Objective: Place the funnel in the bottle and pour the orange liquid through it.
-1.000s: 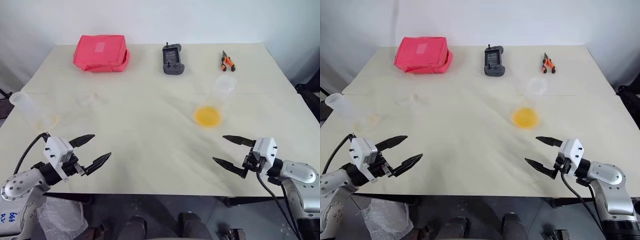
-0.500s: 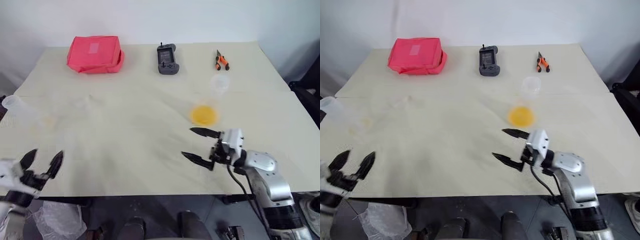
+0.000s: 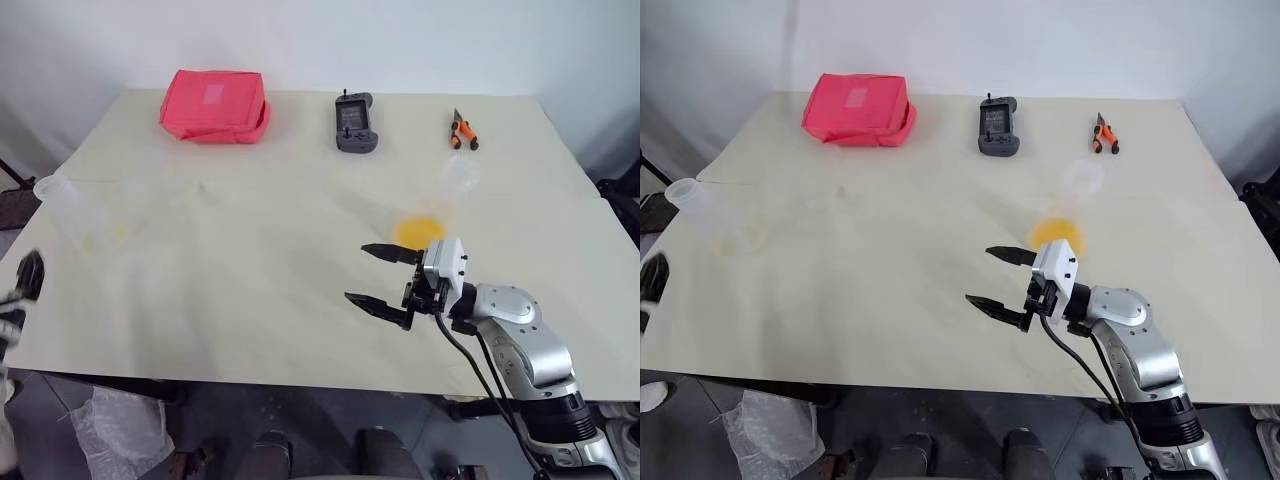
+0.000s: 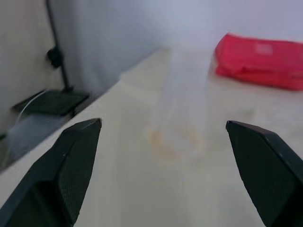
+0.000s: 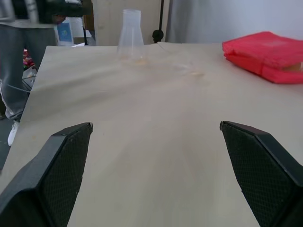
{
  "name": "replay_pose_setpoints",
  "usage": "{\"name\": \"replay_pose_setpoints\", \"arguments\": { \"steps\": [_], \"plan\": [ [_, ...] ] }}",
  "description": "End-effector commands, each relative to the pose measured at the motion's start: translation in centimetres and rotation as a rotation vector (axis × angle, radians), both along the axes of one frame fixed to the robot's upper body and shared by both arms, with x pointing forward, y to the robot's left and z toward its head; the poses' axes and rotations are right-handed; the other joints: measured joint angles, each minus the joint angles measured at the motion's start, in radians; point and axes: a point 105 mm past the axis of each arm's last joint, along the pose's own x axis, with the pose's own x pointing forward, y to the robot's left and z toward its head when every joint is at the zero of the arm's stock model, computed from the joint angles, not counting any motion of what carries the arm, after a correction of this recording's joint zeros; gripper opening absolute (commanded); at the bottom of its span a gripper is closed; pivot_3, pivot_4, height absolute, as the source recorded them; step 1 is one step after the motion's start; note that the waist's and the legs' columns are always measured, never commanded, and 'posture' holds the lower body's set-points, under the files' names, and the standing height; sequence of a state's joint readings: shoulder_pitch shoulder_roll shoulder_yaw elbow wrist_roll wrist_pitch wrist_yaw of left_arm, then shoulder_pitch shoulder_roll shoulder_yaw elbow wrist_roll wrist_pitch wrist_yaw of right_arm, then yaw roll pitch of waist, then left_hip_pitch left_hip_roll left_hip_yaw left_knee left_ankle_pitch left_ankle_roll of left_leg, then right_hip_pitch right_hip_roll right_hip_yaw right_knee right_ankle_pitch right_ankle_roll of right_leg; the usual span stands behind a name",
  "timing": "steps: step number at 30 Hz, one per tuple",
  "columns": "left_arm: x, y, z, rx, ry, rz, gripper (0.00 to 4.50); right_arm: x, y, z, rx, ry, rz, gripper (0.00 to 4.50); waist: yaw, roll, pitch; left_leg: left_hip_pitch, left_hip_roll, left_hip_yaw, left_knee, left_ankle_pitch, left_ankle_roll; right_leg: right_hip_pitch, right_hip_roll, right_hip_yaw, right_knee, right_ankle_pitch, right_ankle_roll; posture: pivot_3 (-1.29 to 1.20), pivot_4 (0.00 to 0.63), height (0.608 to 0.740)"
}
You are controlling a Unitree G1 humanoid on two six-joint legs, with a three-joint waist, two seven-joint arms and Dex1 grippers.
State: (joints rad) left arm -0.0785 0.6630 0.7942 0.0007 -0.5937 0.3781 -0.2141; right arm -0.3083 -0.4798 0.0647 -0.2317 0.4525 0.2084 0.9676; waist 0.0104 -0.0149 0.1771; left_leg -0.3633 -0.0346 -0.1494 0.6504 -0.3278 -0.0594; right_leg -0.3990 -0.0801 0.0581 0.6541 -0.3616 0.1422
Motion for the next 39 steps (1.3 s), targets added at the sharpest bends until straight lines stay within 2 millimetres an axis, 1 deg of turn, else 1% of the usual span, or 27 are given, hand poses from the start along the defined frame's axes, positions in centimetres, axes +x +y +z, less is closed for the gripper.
{"name": "replay_pose_setpoints", "arguments": {
  "steps": [1, 4, 7, 10, 15, 21, 26, 29, 31, 33, 34, 36, 37, 39],
  "plan": [
    [1.5, 0.8, 0.0, 0.008, 0.062, 0.006, 4.46, -0.3, 0.7, 1.8, 0.040, -0.050, 0.018, 4.50, -0.020, 0.000, 0.000, 0.001, 0.000, 0.001, -0.001, 0.000, 0.000, 0.000, -0.001, 0.000, 0.001, 0.000, 0.001, 0.00, 0.150, 0.740],
    [3.2, 1.3, 0.5, 0.023, 0.086, -0.005, 4.46, -0.4, 1.2, 2.4, 0.061, -0.055, 0.025, 4.50, -0.039, 0.000, 0.000, 0.002, 0.001, 0.004, -0.003, -0.002, -0.001, -0.005, -0.002, -0.001, 0.003, 0.000, 0.001, 0.00, 0.150, 0.740],
    [4.2, 2.0, 0.4, 0.026, 0.122, 0.016, 4.46, -0.5, 1.7, 2.8, 0.080, -0.052, 0.032, 4.50, -0.050, 0.000, 0.000, -0.005, 0.002, 0.005, -0.003, -0.002, -0.002, -0.014, -0.001, -0.002, 0.006, 0.000, 0.001, 0.00, 0.150, 0.740],
    [5.3, 2.7, 1.0, 0.042, 0.116, 0.033, 4.46, -0.6, 2.0, 3.0, 0.101, -0.040, 0.029, 4.50, -0.052, 0.000, 0.000, -0.005, 0.002, 0.005, -0.002, -0.002, -0.002, -0.015, -0.002, -0.002, 0.007, 0.000, 0.001, 0.00, 0.150, 0.740],
    [6.3, 3.3, 1.3, 0.052, 0.112, 0.061, 4.46, -0.7, 1.9, 2.9, 0.102, -0.037, 0.019, 4.50, -0.049, 0.000, 0.000, -0.006, 0.001, 0.005, -0.001, -0.002, -0.002, -0.014, -0.003, -0.002, 0.007, 0.000, 0.001, 0.00, 0.150, 0.740],
    [7.5, 4.2, 2.4, 0.058, 0.080, 0.085, 4.46, -0.9, 1.6, 3.0, 0.114, -0.039, 0.005, 4.50, -0.042, -0.001, 0.000, -0.006, 0.000, 0.005, 0.000, -0.002, -0.002, -0.015, -0.003, -0.003, 0.008, 0.000, 0.001, 0.00, 0.150, 0.740],
    [8.2, 4.2, 2.9, 0.064, 0.068, 0.069, 4.46, -0.8, 1.5, 3.0, 0.121, -0.040, -0.007, 4.50, -0.042, -0.001, 0.000, -0.006, 0.000, 0.005, 0.000, -0.002, -0.002, -0.015, -0.003, -0.003, 0.009, 0.000, 0.001, 0.00, 0.150, 0.740],
    [8.4, 4.2, 2.8, 0.053, 0.070, 0.062, 3.88, -1.0, 1.6, 2.9, 0.126, -0.041, -0.010, 4.50, -0.043, -0.001, 0.000, -0.006, 0.000, 0.005, 0.000, -0.002, -0.002, -0.015, -0.003, -0.003, 0.009, 0.000, 0.001, 0.00, 0.150, 0.740],
    [8.5, 4.2, 2.6, 0.054, 0.082, 0.058, 3.16, -1.0, 1.6, 2.9, 0.129, -0.042, -0.015, 4.50, -0.044, -0.001, 0.000, -0.006, 0.000, 0.005, 0.000, -0.002, -0.002, -0.015, -0.003, -0.003, 0.009, 0.000, 0.001, 0.00, 0.150, 0.740],
    [8.6, 4.0, 2.5, 0.052, 0.083, 0.045, 2.57, -0.9, 1.5, 2.9, 0.131, -0.045, -0.023, 4.50, -0.044, -0.001, 0.000, -0.006, 0.000, 0.005, 0.001, -0.002, -0.002, -0.015, -0.003, -0.003, 0.009, 0.000, 0.001, 0.00, 0.150, 0.740],
    [8.7, 3.9, 2.5, 0.048, 0.080, 0.033, 2.36, -0.8, 1.5, 3.0, 0.132, -0.047, -0.026, 4.50, -0.043, -0.001, 0.000, -0.006, 0.000, 0.005, 0.001, -0.002, -0.002, -0.015, -0.003, -0.003, 0.009, 0.000, 0.001, 0.00, 0.150, 0.740],
    [8.7, 3.7, 2.8, 0.052, 0.063, 0.018, 2.36, -0.7, 1.4, 3.0, 0.132, -0.051, -0.032, 4.50, -0.044, -0.001, 0.000, -0.006, 0.000, 0.005, 0.001, -0.002, -0.002, -0.015, -0.004, -0.003, 0.010, 0.000, 0.001, 0.00, 0.150, 0.740],
    [8.7, 3.4, 3.3, 0.060, 0.041, 0.002, 2.36, -0.7, 1.3, 3.0, 0.132, -0.052, -0.035, 4.50, -0.044, -0.001, 0.000, -0.006, 0.000, 0.005, 0.001, -0.002, -0.002, -0.015, -0.003, -0.003, 0.010, 0.000, 0.001, 0.00, 0.150, 0.740],
    [8.8, 2.1, 4.7, 0.090, -0.016, -0.099, 2.36, -0.6, 1.0, 2.9, 0.124, -0.058, -0.046, 4.50, -0.044, -0.001, 0.000, -0.006, 0.000, 0.005, 0.001, -0.002, -0.002, -0.015, -0.003, -0.003, 0.010, 0.000, 0.001, 0.00, 0.150, 0.740]
  ]
}}
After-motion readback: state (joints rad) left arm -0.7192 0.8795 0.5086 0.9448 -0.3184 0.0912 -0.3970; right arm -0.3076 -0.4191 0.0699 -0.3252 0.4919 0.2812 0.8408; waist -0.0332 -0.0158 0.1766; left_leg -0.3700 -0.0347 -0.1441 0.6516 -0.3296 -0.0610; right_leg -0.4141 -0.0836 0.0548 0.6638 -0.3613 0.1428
